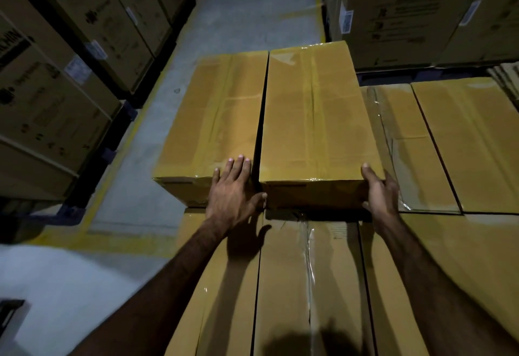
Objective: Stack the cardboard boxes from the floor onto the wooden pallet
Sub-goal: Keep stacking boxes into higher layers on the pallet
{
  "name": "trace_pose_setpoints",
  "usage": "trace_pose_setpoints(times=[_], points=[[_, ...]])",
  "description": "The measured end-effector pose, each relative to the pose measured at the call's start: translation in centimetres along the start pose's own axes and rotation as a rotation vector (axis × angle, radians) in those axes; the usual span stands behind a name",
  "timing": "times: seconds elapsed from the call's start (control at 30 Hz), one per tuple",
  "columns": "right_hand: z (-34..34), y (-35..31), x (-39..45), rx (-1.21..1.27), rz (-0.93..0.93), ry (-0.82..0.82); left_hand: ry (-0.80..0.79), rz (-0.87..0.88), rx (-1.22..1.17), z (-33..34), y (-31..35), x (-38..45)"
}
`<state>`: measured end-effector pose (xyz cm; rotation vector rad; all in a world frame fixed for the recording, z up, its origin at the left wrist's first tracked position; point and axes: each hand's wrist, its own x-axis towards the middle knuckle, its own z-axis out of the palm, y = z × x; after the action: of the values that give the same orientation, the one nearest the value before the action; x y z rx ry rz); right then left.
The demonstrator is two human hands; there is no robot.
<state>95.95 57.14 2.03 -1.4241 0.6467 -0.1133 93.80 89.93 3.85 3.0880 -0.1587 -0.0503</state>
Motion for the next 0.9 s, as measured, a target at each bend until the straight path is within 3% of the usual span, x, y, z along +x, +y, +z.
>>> trace_pose_setpoints(times=[0.47,0.9], points=[[1.2,0.7,-1.0,-0.078,-0.019,-0.048,-0.03,0.054,-0.019,-0.3,-1.1,0.1],[-0.2,-0.2,0.7,-0.16,-0.017,-0.217,-0.031,0.073,-0.025,-0.1,-1.5,-0.1]])
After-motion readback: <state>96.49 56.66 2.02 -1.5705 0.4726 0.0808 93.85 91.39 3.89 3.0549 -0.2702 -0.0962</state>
